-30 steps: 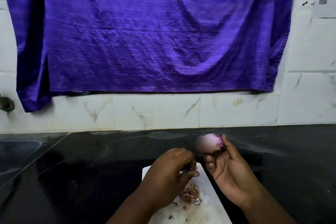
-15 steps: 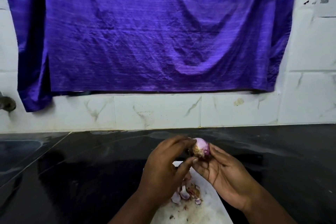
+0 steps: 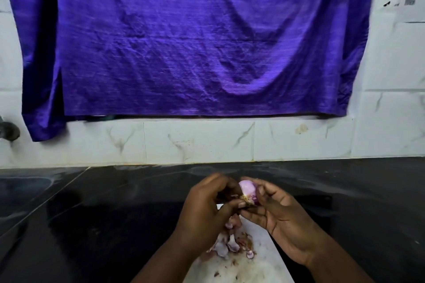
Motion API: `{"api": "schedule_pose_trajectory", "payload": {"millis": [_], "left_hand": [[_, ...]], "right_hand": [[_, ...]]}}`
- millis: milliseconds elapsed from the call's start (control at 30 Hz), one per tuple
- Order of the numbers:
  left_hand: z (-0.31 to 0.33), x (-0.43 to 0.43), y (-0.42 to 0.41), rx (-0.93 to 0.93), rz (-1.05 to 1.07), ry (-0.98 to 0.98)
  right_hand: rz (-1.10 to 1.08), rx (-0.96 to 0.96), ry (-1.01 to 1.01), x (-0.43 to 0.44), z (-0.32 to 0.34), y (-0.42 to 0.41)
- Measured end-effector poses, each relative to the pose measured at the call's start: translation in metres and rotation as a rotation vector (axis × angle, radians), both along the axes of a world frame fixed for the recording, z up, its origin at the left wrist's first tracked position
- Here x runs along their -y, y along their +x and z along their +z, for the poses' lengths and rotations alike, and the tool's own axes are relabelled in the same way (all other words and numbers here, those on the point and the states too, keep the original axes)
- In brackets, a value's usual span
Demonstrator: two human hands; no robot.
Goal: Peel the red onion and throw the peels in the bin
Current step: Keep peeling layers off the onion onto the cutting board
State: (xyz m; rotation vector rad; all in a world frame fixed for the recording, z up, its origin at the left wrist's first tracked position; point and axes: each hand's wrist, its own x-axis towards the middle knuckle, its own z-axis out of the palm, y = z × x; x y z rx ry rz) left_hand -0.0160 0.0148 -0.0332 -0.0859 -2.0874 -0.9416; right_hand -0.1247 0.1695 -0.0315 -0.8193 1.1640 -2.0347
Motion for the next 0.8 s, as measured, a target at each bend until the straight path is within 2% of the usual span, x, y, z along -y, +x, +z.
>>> {"api": "schedule_pose_trajectory", "payload": {"millis": [133,267,433,600,800], "left_hand": [[0.002,0.002,0.001,0.070,-0.063,0.094],[0.003,0.004,0.003,0.084,-0.085,0.105],[-0.004,-0.005,0.001,0.217,-0.107,-0.095],[-0.008,0.001,0.000,0.244,0.082,-0.306],[-0.005,-0.001,0.000,0.142,0.170,-0.282]], "right_hand": [[-0.017,-0.035,0.026,-0.001,-0.002,-0.002],[-0.030,-0.050,0.013,0.001,-0.004,-0.003],[-0.185,0.039,-0.091,0.002,-0.004,-0.014],[-0.160,-0.039,-0.023,0.001,-0.009,-0.013],[-0.080,-0.053,-0.006,0.002,-0.010,-0.015]]}}
